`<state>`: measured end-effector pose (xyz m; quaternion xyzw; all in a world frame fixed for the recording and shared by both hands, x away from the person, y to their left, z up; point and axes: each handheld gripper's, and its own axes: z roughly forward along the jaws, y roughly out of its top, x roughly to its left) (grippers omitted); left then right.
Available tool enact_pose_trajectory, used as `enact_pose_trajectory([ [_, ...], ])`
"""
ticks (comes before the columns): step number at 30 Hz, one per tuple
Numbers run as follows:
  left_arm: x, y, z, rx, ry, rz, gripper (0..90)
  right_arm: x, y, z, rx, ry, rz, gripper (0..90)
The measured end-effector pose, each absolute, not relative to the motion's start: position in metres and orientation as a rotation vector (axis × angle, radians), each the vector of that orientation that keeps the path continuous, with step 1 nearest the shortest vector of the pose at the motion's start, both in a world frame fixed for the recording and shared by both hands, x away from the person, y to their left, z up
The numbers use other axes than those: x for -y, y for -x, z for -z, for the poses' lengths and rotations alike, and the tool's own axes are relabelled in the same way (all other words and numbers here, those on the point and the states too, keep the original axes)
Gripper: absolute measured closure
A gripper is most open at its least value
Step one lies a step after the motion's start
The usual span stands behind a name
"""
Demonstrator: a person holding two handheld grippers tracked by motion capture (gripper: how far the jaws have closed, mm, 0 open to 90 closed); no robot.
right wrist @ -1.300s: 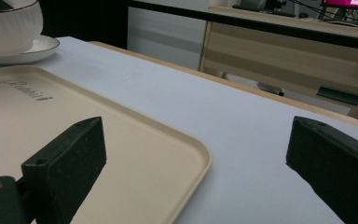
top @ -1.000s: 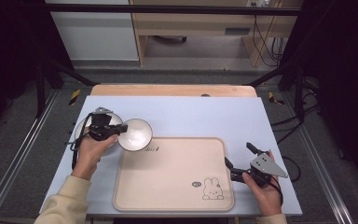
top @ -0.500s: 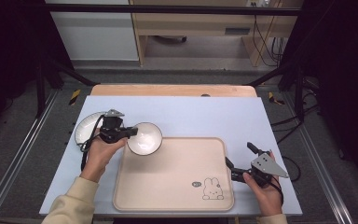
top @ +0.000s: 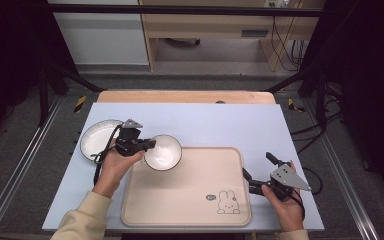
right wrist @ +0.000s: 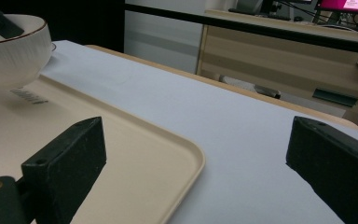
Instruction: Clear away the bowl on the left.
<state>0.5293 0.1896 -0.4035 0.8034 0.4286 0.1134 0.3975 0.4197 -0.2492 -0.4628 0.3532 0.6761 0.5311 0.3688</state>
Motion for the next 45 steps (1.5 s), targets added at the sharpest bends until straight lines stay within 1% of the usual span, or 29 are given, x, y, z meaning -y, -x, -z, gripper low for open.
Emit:
enact_pose_trajectory([
  [28,-0.148,-0.510,0.416,-0.978,-2.102,-0.211,81.7,0.252,-0.419,0.462,-1.720,-0.921,-1.362,4.1],
  [38,-0.136,-0.504,0.417,-0.932,-2.130,-0.187,81.7,0.253,-0.419,0.462,-1.721,-0.922,-1.363,4.1],
  [41,-0.133,-0.502,0.419,-0.929,-2.125,-0.157,81.7,0.253,-0.419,0.462,-1.721,-0.923,-1.363,4.1],
  [45,-0.130,-0.499,0.420,-0.918,-2.139,-0.159,81.7,0.252,-0.418,0.462,-1.722,-0.928,-1.367,4.1],
])
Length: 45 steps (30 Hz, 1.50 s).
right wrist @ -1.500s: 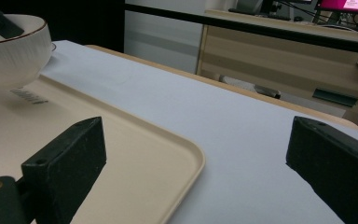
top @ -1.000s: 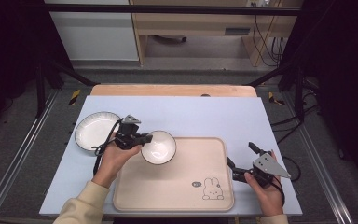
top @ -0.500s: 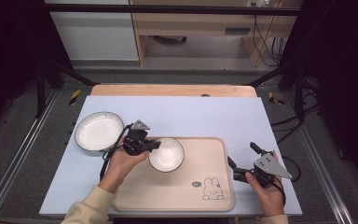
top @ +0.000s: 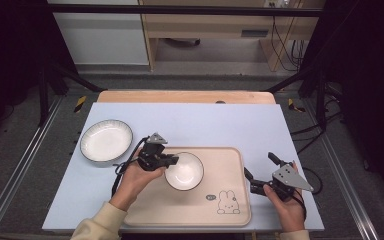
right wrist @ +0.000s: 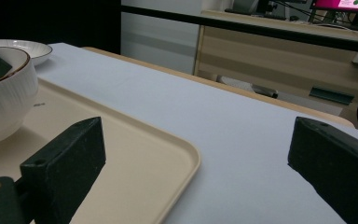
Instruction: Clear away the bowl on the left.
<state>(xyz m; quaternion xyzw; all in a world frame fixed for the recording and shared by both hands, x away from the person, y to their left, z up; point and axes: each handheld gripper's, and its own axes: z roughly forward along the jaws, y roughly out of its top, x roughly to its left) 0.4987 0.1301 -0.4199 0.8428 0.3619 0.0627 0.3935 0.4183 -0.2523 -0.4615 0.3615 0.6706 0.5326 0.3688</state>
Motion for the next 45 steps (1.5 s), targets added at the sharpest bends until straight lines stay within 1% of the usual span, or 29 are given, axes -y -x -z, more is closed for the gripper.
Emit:
enact_pose_trajectory([
  [3,-0.129,-0.495,0.421,-0.925,-2.141,-0.140,81.7,0.252,-0.418,0.462,-1.721,-0.930,-1.368,4.2],
  [17,-0.121,-0.481,0.418,-0.920,-2.161,-0.130,81.7,0.255,-0.417,0.460,-1.695,-0.944,-1.394,4.2],
  [25,-0.121,-0.481,0.421,-0.920,-2.172,-0.127,81.6,0.255,-0.418,0.460,-1.693,-0.951,-1.396,4.2],
  [34,-0.123,-0.483,0.433,-0.934,-2.181,-0.109,81.6,0.257,-0.418,0.461,-1.686,-0.963,-1.395,4.2],
  [45,-0.121,-0.486,0.436,-0.940,-2.173,-0.086,81.7,0.258,-0.419,0.463,-1.682,-0.979,-1.397,4.5],
])
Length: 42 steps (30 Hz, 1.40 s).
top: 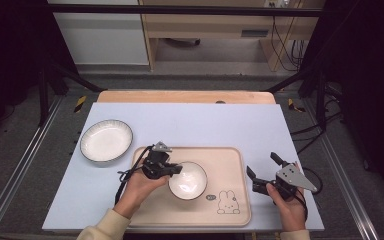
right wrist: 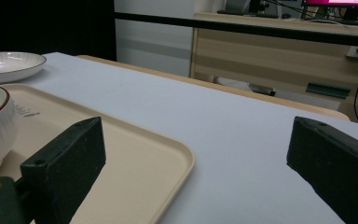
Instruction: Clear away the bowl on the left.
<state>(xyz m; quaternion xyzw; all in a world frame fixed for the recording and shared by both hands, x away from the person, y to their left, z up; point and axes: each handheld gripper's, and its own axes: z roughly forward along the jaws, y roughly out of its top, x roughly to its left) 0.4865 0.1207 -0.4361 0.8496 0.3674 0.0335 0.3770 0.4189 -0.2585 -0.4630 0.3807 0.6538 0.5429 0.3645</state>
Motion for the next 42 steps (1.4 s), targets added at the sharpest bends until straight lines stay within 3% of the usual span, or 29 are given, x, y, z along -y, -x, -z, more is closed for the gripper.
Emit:
enact_pose_trajectory([
  [42,-0.1194,-0.4963,0.4431,-0.860,-2.195,-0.059,81.1,0.2631,-0.4185,0.4650,-1.664,-1.014,-1.400,4.7],
])
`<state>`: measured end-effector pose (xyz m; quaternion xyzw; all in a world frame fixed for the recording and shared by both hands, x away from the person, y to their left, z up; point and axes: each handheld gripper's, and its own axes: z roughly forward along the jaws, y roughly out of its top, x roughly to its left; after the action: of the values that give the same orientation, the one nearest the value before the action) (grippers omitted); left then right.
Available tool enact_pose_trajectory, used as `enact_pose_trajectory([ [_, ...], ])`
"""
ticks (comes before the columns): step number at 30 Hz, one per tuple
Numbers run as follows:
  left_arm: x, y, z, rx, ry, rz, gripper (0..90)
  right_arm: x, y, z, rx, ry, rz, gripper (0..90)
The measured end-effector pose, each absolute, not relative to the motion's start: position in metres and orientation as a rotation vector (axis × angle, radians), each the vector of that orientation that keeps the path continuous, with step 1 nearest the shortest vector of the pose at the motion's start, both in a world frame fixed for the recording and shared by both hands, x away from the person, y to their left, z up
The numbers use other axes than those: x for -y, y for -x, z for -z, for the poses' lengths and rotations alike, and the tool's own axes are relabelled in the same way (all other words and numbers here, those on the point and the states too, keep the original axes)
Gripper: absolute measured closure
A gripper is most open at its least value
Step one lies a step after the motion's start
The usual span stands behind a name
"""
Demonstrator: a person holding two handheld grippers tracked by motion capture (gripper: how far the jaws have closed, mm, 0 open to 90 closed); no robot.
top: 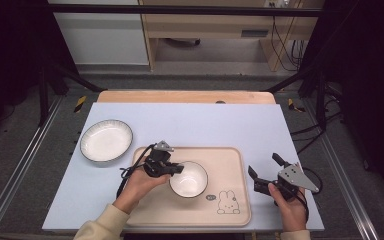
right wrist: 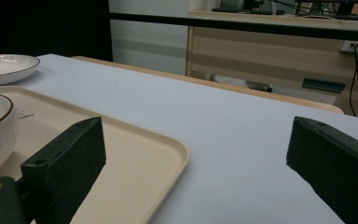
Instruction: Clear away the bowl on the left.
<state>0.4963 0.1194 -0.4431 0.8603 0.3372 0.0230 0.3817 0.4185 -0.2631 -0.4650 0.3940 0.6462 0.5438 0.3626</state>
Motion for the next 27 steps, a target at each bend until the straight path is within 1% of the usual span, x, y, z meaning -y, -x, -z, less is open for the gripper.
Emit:
enact_pose_trajectory([
  [4,-0.119,-0.495,0.443,-0.835,-2.210,-0.074,80.5,0.264,-0.420,0.466,-1.665,-1.024,-1.396,4.7],
  [6,-0.117,-0.495,0.445,-0.817,-2.223,-0.080,78.7,0.264,-0.420,0.466,-1.664,-1.020,-1.397,4.7],
  [12,-0.112,-0.489,0.445,-0.753,-2.249,-0.126,66.2,0.262,-0.419,0.465,-1.668,-1.015,-1.397,4.7],
  [21,-0.110,-0.485,0.442,-0.731,-2.203,-0.156,49.4,0.264,-0.415,0.466,-1.662,-1.024,-1.394,4.7],
  [23,-0.109,-0.485,0.442,-0.725,-2.188,-0.145,42.8,0.265,-0.414,0.466,-1.661,-1.026,-1.395,4.7],
  [27,-0.107,-0.486,0.441,-0.722,-2.145,-0.175,34.1,0.266,-0.412,0.465,-1.656,-1.025,-1.399,4.7],
])
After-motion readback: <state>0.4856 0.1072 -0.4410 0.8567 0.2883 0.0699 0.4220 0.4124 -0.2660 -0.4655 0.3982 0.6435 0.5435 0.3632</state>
